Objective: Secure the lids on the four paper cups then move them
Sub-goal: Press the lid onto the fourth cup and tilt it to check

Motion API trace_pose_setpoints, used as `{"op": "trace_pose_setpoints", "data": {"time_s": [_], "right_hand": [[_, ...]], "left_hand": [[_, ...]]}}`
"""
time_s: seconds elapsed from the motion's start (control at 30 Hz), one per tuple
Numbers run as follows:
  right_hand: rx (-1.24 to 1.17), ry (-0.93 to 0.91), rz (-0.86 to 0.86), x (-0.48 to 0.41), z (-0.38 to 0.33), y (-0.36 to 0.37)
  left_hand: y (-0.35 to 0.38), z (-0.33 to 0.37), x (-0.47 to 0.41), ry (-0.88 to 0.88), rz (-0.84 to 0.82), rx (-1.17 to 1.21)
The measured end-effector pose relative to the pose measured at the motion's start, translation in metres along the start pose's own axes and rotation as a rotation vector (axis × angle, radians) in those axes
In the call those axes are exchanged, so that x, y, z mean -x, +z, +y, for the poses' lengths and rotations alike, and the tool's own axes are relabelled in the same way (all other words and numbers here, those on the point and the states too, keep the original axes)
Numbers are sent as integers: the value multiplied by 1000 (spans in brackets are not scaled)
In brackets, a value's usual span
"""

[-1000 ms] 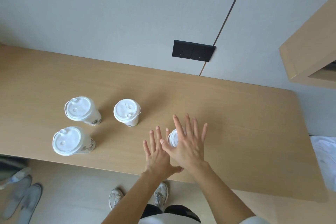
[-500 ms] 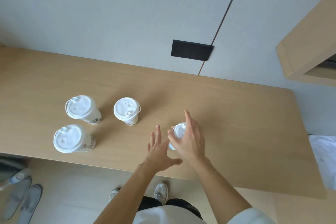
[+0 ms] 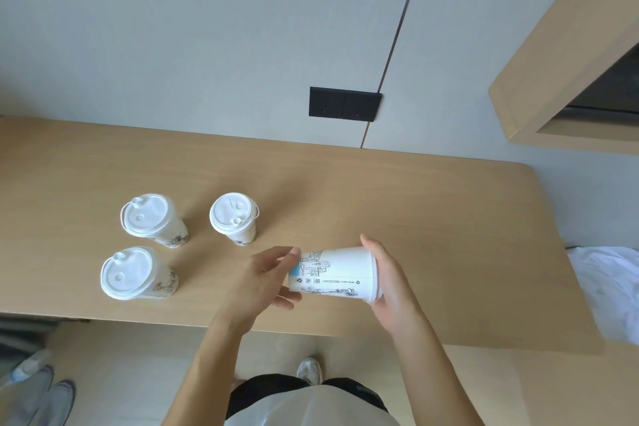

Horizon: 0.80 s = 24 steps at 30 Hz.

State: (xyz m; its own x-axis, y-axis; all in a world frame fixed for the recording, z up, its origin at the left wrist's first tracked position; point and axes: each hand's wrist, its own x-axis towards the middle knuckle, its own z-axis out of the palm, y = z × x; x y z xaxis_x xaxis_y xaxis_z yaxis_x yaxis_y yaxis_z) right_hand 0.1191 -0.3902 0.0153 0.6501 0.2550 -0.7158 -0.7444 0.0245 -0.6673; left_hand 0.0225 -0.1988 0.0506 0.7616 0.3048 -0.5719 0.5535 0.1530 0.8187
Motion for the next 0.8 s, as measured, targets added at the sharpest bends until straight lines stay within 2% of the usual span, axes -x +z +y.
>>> {"op": "trace_pose_setpoints", "data": {"time_s": [0.2,0.8], "right_hand": [[84,-48,-24,12,-4,8],[0,-99,-48,37,-7,38]], "left_hand": [[-14,7,17,62,-17,-4],[-36,16,26,99,21,54]]}}
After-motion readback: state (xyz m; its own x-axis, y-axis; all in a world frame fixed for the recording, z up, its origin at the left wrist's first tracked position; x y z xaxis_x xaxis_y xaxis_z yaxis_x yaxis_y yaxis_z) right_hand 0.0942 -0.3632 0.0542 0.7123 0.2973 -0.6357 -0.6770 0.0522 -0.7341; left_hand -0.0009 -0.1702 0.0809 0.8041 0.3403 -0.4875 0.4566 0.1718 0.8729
